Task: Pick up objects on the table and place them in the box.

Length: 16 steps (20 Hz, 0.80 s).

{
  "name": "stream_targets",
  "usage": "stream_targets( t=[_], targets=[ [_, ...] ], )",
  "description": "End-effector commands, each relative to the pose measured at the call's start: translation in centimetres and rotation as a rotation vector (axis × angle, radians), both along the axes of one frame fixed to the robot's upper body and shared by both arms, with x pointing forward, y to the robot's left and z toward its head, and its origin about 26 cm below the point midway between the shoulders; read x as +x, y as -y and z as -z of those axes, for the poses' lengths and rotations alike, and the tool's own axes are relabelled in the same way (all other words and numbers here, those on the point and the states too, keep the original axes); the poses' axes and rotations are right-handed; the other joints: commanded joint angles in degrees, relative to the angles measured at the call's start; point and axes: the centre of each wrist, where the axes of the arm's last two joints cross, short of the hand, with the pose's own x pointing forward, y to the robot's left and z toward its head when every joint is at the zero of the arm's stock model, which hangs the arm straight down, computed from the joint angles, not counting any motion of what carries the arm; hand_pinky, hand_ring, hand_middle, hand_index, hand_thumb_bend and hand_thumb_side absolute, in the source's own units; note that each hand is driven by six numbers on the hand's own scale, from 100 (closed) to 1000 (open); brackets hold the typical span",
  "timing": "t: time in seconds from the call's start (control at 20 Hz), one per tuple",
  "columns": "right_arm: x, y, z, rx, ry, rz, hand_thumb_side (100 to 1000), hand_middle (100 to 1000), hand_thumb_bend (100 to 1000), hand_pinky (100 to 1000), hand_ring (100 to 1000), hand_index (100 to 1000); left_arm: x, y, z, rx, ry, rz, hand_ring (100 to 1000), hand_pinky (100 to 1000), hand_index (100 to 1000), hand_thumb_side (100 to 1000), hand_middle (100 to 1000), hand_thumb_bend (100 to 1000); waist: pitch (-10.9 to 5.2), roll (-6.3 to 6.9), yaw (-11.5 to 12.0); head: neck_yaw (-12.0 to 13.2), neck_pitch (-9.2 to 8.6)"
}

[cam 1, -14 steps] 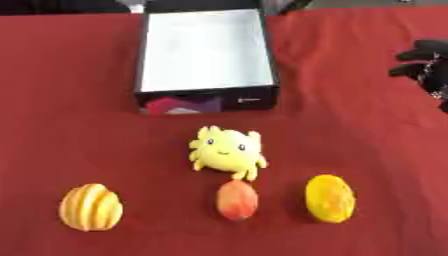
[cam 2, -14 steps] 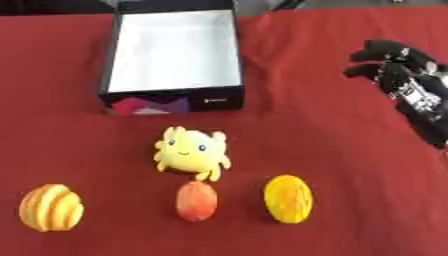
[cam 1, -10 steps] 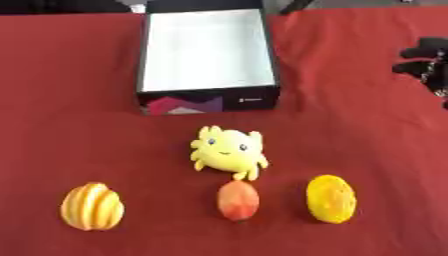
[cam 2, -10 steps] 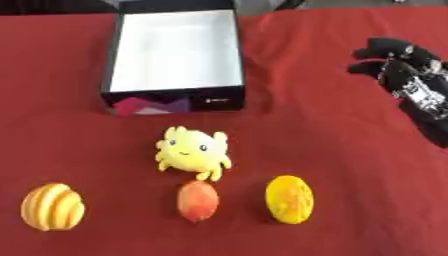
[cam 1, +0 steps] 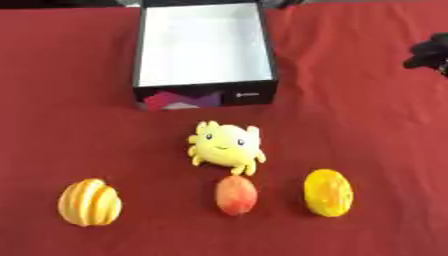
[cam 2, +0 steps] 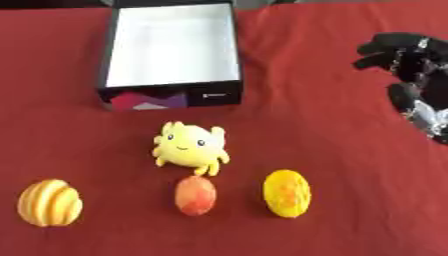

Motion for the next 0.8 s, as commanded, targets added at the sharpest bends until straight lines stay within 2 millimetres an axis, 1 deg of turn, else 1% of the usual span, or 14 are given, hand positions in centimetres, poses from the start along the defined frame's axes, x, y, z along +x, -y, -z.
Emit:
stream_targets(
  t=[0.05, 0.2, 0.35, 0.6, 0.8],
  targets=[
    [-0.6, -0.2, -2.4, -0.168, 0.091, -0.033, 206, 852, 100, 977, 858, 920, -0.3, -0.6, -0.8, 0.039, 0.018, -0.020, 765, 826, 779, 671, 674, 100, -2.30, -0.79, -0.17, 0.08, 0.49],
    [-0.4, -0.8, -3.4, -0.284, 0.144, -0.068, 198, 848, 100, 960, 853, 915, -0.3, -0.6, -0.7, 0.044, 0.014, -0.019, 765, 826, 779, 672, 675, 100, -2.44, -0.88, -0.13, -0.21, 0.58],
    [-0.3, -1.3, -3.8, -0.375, 0.181, -0.108, 208, 848, 100, 954, 851, 916, -0.2, -0.6, -0.7, 0.046, 0.012, -0.016, 765, 827, 779, 672, 675, 100, -2.51, -1.00, 0.03, -0.43, 0.64],
    [-0.2, -1.9, -3.2, -0.472, 0.222, -0.166, 224, 845, 100, 955, 848, 923, -0.2, -0.5, -0.6, 0.053, 0.007, -0.010, 766, 827, 779, 673, 676, 100, -2.58, -1.15, 0.21, -0.58, 0.75],
    [0.0, -2.5, -2.4, -0.535, 0.257, -0.207, 242, 839, 100, 956, 845, 922, -0.2, -0.4, -0.5, 0.055, 0.004, -0.007, 766, 827, 779, 674, 677, 100, -2.58, -1.20, 0.35, -0.98, 0.86]
  ],
)
